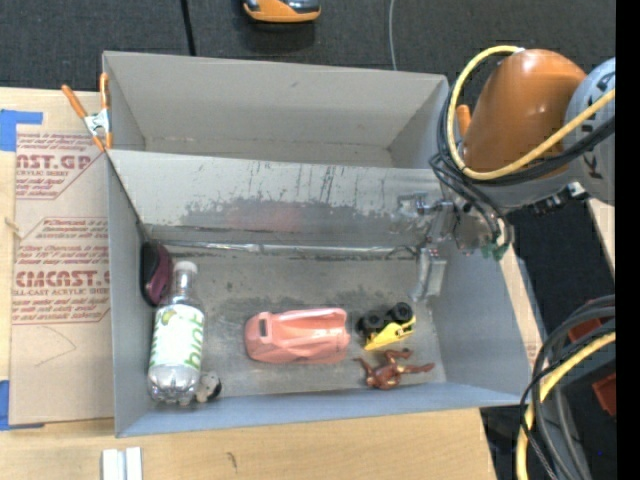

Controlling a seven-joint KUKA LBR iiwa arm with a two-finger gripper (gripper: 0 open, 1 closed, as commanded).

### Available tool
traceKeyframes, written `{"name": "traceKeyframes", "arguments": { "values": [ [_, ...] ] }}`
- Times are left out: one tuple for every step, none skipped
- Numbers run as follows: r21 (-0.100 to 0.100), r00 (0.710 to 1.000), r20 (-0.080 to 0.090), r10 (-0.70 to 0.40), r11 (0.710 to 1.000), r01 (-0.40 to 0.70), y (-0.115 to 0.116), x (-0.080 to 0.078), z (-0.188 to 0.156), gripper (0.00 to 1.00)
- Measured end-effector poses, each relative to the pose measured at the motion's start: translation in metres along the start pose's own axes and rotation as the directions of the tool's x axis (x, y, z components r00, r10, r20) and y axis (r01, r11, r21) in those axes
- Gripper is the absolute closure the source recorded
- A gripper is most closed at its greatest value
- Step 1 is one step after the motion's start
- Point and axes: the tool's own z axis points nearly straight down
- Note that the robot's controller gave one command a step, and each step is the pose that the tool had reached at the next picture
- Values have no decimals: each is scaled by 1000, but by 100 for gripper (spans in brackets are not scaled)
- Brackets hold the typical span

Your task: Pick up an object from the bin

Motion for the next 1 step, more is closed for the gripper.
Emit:
{"name": "traceKeyframes", "arguments": {
  "values": [
    [0,999,6,-48,999,48,-2,34,47,0]
  ]
}}
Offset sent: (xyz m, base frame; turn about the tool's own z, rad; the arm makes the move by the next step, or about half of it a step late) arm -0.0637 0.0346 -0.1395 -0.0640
